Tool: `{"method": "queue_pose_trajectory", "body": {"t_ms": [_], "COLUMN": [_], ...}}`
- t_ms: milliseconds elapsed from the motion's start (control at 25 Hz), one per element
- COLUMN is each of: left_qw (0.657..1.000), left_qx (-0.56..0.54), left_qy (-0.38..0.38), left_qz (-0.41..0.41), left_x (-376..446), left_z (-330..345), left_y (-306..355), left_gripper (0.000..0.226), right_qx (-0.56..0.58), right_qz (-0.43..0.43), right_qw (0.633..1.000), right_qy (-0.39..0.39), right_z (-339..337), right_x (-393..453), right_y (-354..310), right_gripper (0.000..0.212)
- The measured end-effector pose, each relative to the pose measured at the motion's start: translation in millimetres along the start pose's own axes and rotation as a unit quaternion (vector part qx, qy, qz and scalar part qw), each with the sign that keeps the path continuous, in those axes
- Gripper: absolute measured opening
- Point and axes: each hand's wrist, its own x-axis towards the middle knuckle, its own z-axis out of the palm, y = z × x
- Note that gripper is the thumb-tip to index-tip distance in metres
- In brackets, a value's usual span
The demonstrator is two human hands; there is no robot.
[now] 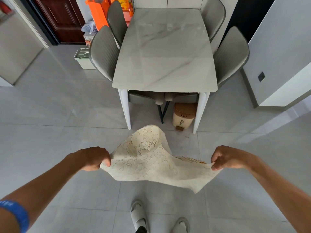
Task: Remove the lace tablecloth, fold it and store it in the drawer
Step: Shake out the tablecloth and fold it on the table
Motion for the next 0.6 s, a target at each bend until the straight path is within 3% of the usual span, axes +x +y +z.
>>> {"method": "queue_pose_trajectory", "body": {"t_ms": [120, 200, 320, 360, 400, 600], "left_qw": [0.994, 0.974, 0.921, 0.904, 0.893, 0.897], "left_qx": [-0.102, -0.194, -0.312, -0.341, -0.354, -0.331], "left_qy": [0.042, 0.118, 0.222, 0.244, 0.262, 0.288], "left_qz": [0.019, 0.001, -0.069, -0.085, -0.093, -0.044], "left_x": [5.4, 11.8, 20.0, 21.0, 21.4, 29.3], "left_z": [-18.0, -37.8, -61.0, -65.0, -67.9, -69.7], "left_y": [10.7, 12.6, 10.1, 13.4, 21.0, 107.2], "left_gripper": [0.045, 0.042, 0.043, 0.041, 0.039, 0.035], "right_qx": [0.099, 0.211, 0.454, 0.488, 0.495, 0.488], "right_qz": [-0.005, 0.035, 0.131, 0.145, 0.157, 0.087], "right_qw": [0.994, 0.962, 0.806, 0.768, 0.752, 0.790], "right_qy": [0.037, 0.168, 0.356, 0.389, 0.405, 0.360], "right_z": [-6.0, -13.9, -22.6, -21.9, -18.9, 34.0], "right_x": [10.8, 21.5, 27.6, 26.5, 24.2, 16.6], "right_y": [-10.9, -12.3, -8.5, -8.8, -13.2, -88.9], "right_gripper": [0.033, 0.031, 0.020, 0.020, 0.021, 0.029]}}
